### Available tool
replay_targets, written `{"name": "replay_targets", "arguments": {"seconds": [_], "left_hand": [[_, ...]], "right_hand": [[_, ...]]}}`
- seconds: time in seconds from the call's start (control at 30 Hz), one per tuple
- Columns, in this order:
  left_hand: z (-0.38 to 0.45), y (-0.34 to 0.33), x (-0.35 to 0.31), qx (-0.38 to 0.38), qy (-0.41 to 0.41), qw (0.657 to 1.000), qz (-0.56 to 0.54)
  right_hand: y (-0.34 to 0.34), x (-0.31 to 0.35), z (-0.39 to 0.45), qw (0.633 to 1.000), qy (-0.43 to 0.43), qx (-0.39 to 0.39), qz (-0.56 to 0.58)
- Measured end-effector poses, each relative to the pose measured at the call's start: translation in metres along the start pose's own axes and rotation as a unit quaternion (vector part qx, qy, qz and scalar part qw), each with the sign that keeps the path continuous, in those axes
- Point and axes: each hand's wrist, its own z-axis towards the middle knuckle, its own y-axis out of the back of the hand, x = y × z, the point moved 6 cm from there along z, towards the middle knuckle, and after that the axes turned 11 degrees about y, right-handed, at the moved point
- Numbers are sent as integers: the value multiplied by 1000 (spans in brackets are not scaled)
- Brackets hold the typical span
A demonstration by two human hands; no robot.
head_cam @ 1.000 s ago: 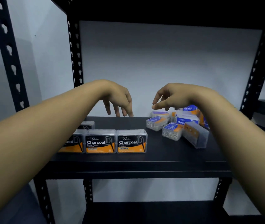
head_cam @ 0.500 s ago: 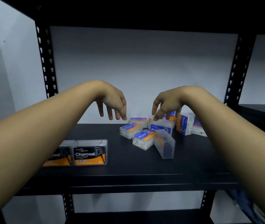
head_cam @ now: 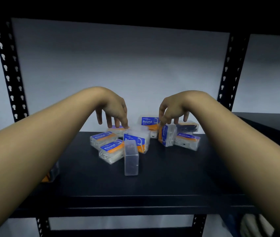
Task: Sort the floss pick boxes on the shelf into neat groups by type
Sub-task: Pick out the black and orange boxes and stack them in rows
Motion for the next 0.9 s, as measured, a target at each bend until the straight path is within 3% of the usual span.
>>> {"name": "replay_targets", "arguments": {"seconds": [0.37,0.6,0.73,0.9], "left_hand": [[35,-5,-59,-33,1,999,-17],[68,-4,-90,-193,-75,978,-14],[69,-13,-110,-150,-162,975,-15],[74,-28,-121,-94,-190,977,-37]], "right_hand": [[-1,-71,7,999,-3,-35,3],[-5,-114,31,988,17,-151,-18],[-10,-133,35,988,13,-155,2],[-23,-148,39,990,28,-141,0]]}}
